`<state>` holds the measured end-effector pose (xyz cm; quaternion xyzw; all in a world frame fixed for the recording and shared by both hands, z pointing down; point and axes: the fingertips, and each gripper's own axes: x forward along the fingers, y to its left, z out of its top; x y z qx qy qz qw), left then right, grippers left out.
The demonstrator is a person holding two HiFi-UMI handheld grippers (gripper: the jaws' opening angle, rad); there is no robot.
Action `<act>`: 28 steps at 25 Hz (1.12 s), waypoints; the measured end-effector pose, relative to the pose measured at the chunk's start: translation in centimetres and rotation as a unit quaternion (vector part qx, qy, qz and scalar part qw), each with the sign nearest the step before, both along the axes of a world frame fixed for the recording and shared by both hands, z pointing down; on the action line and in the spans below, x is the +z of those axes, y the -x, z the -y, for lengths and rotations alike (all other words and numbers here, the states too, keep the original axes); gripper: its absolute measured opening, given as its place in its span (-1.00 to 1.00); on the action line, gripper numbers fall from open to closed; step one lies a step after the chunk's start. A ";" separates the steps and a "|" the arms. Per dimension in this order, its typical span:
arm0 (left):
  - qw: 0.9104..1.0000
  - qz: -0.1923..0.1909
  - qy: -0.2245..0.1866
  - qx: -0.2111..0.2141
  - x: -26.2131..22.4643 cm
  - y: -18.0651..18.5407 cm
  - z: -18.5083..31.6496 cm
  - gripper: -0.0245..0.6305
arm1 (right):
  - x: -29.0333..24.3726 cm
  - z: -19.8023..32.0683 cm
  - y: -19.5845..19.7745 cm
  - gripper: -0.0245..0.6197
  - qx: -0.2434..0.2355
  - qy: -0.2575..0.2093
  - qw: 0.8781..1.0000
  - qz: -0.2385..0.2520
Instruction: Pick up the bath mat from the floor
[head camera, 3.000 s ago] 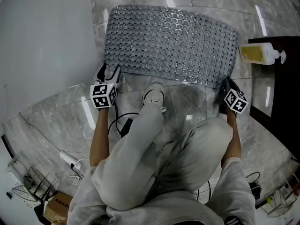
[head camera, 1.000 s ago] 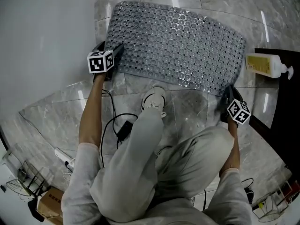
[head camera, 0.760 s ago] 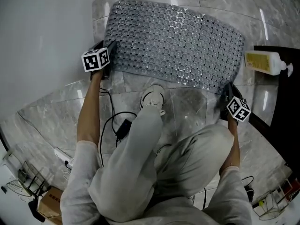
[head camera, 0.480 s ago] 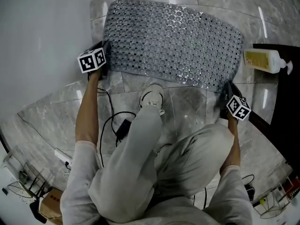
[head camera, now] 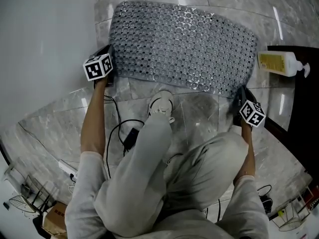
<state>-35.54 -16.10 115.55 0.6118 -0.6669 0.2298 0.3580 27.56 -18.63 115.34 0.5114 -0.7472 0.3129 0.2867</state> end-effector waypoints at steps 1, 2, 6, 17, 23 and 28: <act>1.000 0.000 -0.001 -0.001 0.0 0.0 -0.1 -0.85 | 0.0 0.0 0.0 -0.82 0.001 0.000 1.000 -0.003; 1.000 -0.001 -0.002 -0.002 -0.1 0.0 -0.1 -0.85 | 0.0 0.0 0.0 -0.82 0.001 -0.001 1.000 -0.006; 1.000 -0.001 -0.011 -0.006 -0.4 -0.1 0.1 -0.85 | 0.0 0.0 0.1 -0.82 -0.001 -0.002 1.000 -0.014; 0.999 -0.003 -0.049 0.008 -4.2 -1.6 -0.1 -0.85 | -2.1 0.0 0.7 -0.84 -0.002 -0.018 1.000 -0.003; 0.997 0.002 -0.066 0.028 -6.7 -3.4 0.0 -0.85 | -4.5 0.2 2.0 -0.84 -0.020 -0.042 0.999 0.005; 0.996 0.006 -0.079 0.047 -8.6 -5.3 0.1 -0.85 | -6.4 0.4 3.6 -0.84 -0.033 -0.061 0.997 0.017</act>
